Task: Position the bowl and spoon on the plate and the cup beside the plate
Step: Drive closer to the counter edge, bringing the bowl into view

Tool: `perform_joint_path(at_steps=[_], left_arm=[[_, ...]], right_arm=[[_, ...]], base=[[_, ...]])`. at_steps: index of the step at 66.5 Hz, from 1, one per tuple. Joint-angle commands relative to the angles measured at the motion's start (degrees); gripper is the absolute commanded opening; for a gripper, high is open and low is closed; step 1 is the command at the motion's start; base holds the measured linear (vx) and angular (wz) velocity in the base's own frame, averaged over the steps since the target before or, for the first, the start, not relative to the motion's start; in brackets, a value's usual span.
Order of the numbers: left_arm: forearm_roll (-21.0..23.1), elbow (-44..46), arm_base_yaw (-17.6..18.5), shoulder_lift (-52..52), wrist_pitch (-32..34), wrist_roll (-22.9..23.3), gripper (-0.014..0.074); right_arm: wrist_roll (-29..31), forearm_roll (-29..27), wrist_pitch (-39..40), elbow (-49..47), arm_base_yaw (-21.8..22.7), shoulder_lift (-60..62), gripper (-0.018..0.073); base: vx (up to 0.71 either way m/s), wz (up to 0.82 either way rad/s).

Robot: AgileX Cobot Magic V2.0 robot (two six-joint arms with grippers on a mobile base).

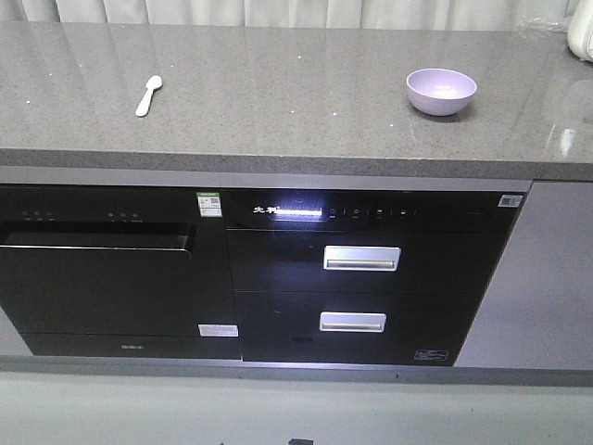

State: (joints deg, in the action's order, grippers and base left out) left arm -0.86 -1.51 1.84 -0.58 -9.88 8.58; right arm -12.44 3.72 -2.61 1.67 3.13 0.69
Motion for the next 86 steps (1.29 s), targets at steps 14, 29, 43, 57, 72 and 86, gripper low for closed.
perform_joint_path(at_steps=[14,29,43,57,72,86], left_arm=[[0.03,-1.49,0.00,-0.87,4.07,0.53,-0.0007],[0.03,-1.49,0.00,-0.87,4.07,0.53,-0.0007],[0.03,-1.49,0.00,-0.87,4.07,0.53,-0.0007],[0.03,-1.49,0.00,-0.87,4.07,0.53,-0.0007],[0.03,-1.49,0.00,-0.87,4.07,0.53,-0.0007],[0.03,-1.49,0.00,-0.87,4.07,0.53,-0.0007]], right_arm=[[0.38,0.49,4.10,0.44,0.35,0.53,-0.0004],[0.38,0.49,4.10,0.44,0.35,0.53,-0.0004],[0.38,0.49,4.10,0.44,0.35,0.53,-0.0004],[0.38,0.49,4.10,0.44,0.35,0.53,-0.0004],[0.38,0.49,4.03,0.44,0.35,0.53,-0.0004],[0.38,0.49,4.03,0.44,0.35,0.53,-0.0004]], base=[[0.07,-0.03],[0.05,-0.02],[0.04,-0.01],[0.03,-0.01],[0.03,-0.01],[0.03,-0.01]])
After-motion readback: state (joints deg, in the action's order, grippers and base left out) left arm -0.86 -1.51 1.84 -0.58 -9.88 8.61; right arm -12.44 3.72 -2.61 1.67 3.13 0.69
